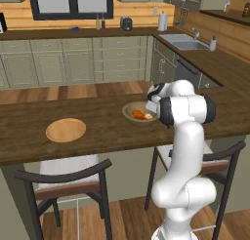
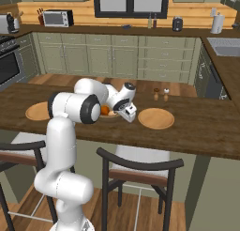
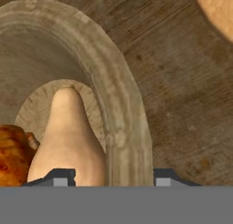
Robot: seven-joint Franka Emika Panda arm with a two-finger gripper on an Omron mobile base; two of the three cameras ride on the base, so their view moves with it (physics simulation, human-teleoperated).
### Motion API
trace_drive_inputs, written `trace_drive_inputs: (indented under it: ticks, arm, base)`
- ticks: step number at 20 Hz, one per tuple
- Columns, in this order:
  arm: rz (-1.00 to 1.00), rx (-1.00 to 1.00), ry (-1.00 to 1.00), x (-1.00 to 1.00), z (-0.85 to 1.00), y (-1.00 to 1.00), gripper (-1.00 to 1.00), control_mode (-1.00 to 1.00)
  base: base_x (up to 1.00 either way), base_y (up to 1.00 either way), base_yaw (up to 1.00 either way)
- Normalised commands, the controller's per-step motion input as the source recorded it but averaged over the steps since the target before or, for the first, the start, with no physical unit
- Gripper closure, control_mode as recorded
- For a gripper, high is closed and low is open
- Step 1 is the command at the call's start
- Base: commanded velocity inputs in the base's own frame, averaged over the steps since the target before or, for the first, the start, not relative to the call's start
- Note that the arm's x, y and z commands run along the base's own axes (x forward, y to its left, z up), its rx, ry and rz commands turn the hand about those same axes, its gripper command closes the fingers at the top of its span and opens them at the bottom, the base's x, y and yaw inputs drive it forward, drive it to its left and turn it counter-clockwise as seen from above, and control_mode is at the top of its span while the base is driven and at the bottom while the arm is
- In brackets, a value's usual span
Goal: Pick the chicken drumstick and squash from their plates and place them in the bowl. Then put the bowl in the fridge.
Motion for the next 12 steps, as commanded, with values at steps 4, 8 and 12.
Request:
trace_drive_inputs:
  ticks: [4, 8, 12]
  arm:
    - [0.0, 0.0, 0.0, 0.0, -0.05, 0.0, 1.0, -1.0]
    - [0.0, 0.02, 0.0, -0.02, 0.01, 0.0, 1.0, -1.0]
    - [-0.07, 0.07, -0.05, -0.28, 0.46, 0.0, 1.0, -1.0]
  base:
    - [0.0, 0.0, 0.0]
    - [0.0, 0.0, 0.0]
    - [0.0, 0.0, 0.0]
